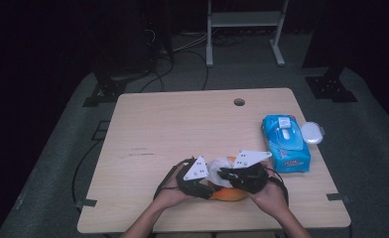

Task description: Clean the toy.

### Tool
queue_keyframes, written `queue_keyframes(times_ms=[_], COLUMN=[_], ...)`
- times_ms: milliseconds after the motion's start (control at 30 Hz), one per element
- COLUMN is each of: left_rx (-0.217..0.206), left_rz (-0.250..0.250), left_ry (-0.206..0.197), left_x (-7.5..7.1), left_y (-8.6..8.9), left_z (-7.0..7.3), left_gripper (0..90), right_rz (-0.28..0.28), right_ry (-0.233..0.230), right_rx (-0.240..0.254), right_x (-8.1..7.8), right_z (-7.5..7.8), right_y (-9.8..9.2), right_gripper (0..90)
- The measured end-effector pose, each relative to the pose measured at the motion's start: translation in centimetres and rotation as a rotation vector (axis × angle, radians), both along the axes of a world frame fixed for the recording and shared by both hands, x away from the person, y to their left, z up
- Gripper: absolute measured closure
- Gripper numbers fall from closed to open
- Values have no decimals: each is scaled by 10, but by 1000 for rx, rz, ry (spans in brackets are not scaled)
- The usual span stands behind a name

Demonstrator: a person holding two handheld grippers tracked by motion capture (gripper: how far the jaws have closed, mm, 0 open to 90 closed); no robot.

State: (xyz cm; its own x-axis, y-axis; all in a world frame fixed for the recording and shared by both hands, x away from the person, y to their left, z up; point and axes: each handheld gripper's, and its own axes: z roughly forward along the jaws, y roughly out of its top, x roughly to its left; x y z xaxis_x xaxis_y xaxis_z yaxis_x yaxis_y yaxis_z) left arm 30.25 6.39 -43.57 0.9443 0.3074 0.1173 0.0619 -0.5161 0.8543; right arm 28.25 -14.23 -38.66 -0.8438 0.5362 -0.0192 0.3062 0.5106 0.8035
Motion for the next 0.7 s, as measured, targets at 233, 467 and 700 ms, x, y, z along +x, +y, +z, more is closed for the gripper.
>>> queue_keyframes(times_ms=[233,467,700], left_rx=[-42,-55,-18], left_rz=[-1,3,-15], left_ry=[69,131,72], left_x=[6,9,0], left_y=[6,4,1], left_z=[-2,-8,-5], left_gripper=[175,181,254], right_rz=[-78,-45,-5], right_ry=[56,77,33], right_rx=[-15,-44,-27], right_x=[11,6,-3], right_z=[-14,-15,-2], right_y=[-34,-31,-11], right_gripper=[843,844,840])
